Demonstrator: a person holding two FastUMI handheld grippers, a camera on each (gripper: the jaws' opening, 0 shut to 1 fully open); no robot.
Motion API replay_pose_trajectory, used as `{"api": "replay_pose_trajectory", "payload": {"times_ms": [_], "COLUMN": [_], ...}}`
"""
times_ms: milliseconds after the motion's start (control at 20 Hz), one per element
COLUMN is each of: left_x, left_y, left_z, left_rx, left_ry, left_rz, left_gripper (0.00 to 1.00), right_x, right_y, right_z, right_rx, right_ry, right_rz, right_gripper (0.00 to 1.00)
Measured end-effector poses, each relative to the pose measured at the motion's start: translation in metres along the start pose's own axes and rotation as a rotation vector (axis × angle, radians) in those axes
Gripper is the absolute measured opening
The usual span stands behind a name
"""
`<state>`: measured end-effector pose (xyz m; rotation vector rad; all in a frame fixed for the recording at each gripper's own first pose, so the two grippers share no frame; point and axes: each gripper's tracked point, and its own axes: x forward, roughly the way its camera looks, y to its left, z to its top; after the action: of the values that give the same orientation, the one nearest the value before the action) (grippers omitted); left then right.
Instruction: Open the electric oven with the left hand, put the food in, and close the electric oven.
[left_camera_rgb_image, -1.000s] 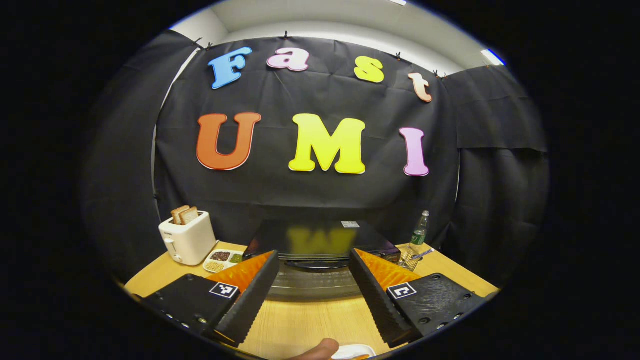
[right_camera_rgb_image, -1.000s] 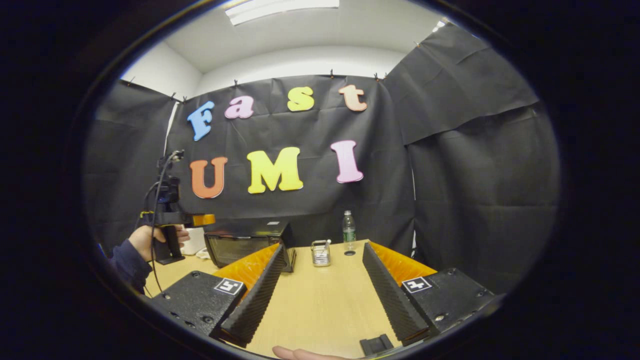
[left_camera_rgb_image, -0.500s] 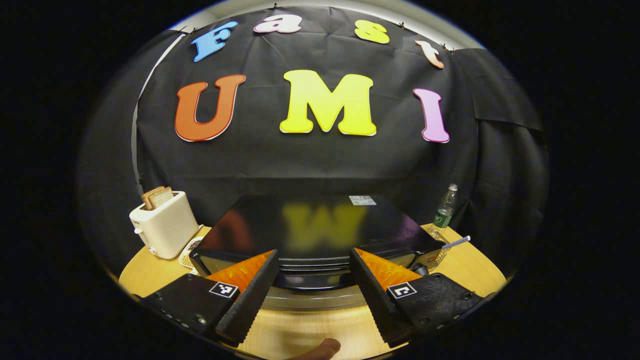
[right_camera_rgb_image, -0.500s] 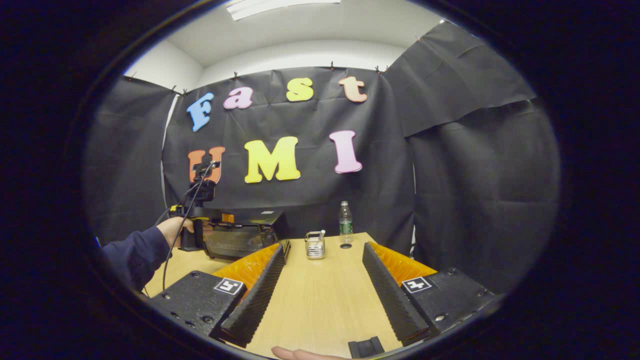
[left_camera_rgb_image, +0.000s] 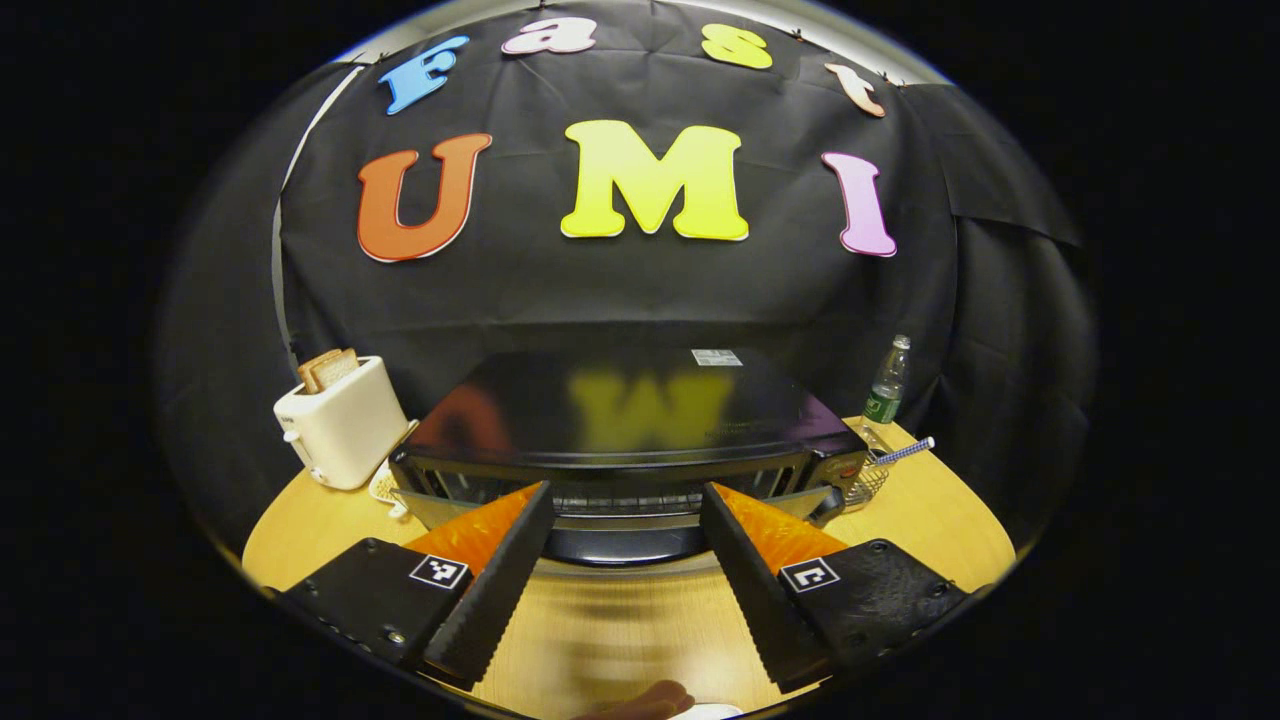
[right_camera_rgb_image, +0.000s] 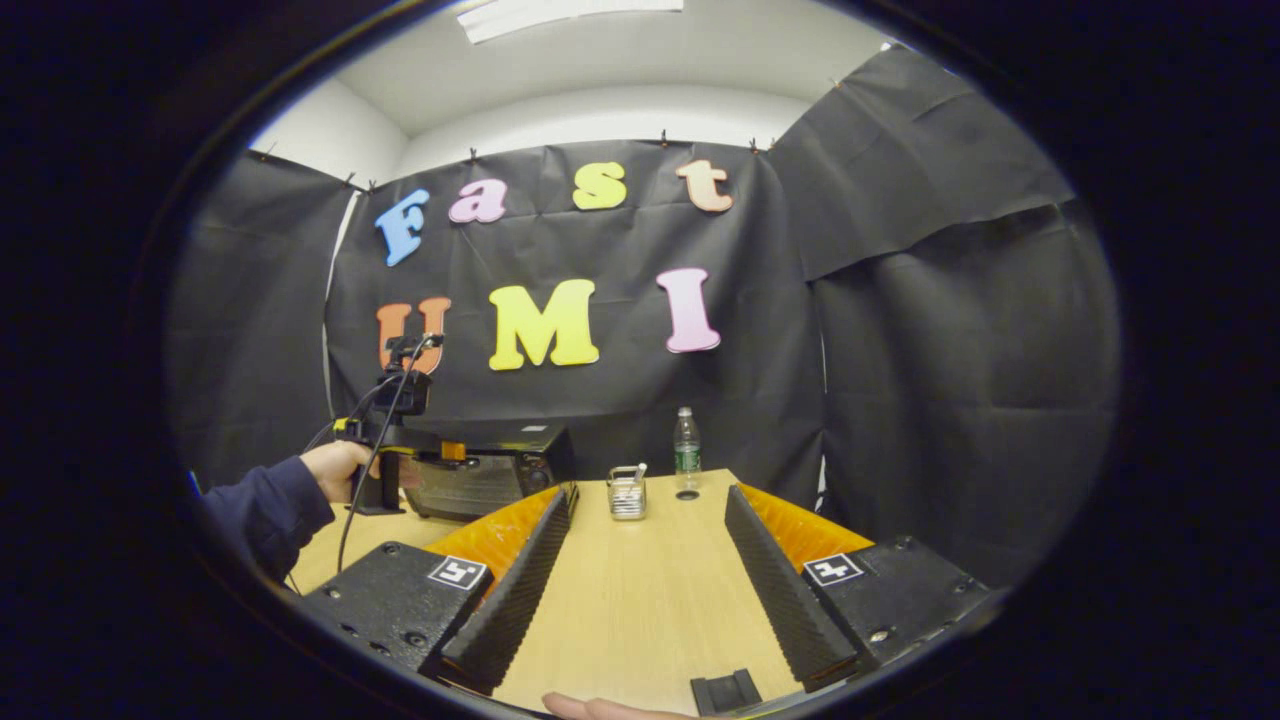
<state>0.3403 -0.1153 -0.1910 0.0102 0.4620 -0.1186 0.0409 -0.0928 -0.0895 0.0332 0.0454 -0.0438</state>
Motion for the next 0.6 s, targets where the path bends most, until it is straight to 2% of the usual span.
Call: {"api": "replay_pose_trajectory", "payload": {"times_ms": [350,600], "left_x": [-0.047,-0.058], "left_y": [-0.005,-0.008], "left_z": [-0.066,-0.105], "left_rx": [0.002,-0.010], "left_ry": [0.038,0.035], "left_rz": [0.005,-0.006], "left_gripper": [0.98,0.97], "right_x": [-0.027,-0.027], "right_y": [0.018,0.033], "right_z": [0.012,0.009], "right_rx": [-0.013,-0.030], "right_ry": [-0.015,-0.007], "right_rz": [0.014,0.032], "right_gripper": [0.96,0.96]}}
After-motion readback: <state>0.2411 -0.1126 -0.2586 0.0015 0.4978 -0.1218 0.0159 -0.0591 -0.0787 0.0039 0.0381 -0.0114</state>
